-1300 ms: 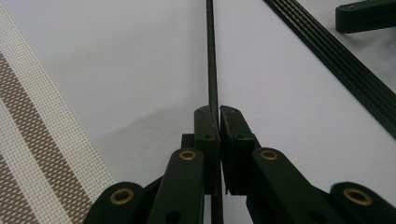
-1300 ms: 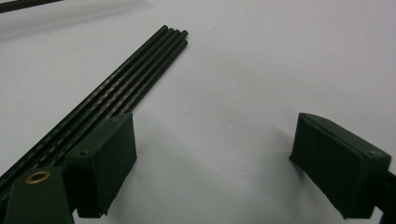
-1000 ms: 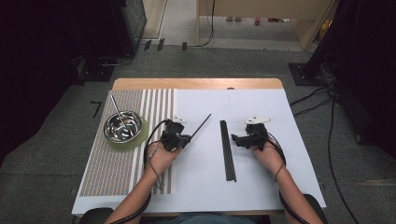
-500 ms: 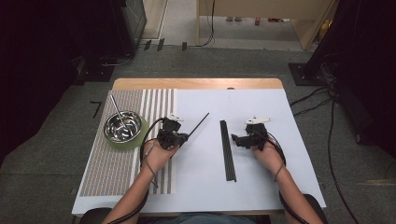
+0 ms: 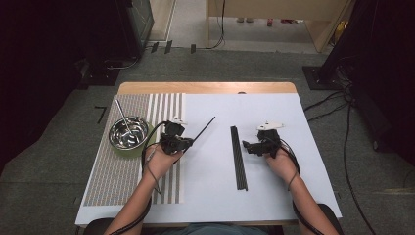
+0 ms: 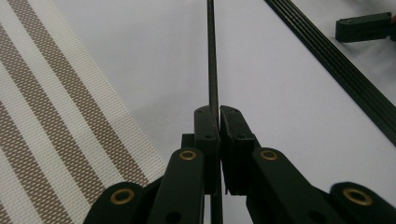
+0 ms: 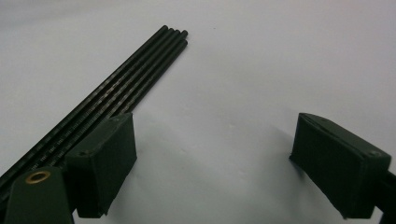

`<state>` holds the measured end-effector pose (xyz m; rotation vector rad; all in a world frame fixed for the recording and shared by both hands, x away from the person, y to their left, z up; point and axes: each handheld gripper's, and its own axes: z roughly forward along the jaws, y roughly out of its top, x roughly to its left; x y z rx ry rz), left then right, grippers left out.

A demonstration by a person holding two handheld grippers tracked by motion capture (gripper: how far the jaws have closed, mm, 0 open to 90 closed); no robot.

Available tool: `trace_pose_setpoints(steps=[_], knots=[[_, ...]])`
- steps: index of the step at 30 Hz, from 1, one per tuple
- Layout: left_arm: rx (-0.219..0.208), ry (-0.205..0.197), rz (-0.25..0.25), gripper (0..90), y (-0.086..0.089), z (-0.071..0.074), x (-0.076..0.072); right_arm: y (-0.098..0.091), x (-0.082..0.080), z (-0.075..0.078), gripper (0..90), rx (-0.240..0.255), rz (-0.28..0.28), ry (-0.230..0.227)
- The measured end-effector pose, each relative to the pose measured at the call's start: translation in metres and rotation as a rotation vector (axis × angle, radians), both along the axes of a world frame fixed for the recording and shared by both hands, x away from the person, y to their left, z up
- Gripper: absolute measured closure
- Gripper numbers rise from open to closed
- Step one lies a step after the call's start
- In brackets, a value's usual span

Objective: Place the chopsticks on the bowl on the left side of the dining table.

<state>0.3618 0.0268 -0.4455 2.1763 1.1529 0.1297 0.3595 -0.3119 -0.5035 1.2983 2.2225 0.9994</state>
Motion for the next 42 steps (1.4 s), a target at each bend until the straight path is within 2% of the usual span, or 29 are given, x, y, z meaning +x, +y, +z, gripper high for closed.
trace_pose_setpoints(steps=[14, 42], knots=[[0.004, 0.004, -0.015, 87.6, 0.011, 0.006, 0.002, 0.0, 0.0, 0.0, 13.6, 0.001, -0.001, 0.0], [0.014, 0.001, -0.007, 87.6, 0.037, 0.017, 0.005, 0.0, 0.0, 0.0, 13.6, 0.002, -0.002, 0.001]])
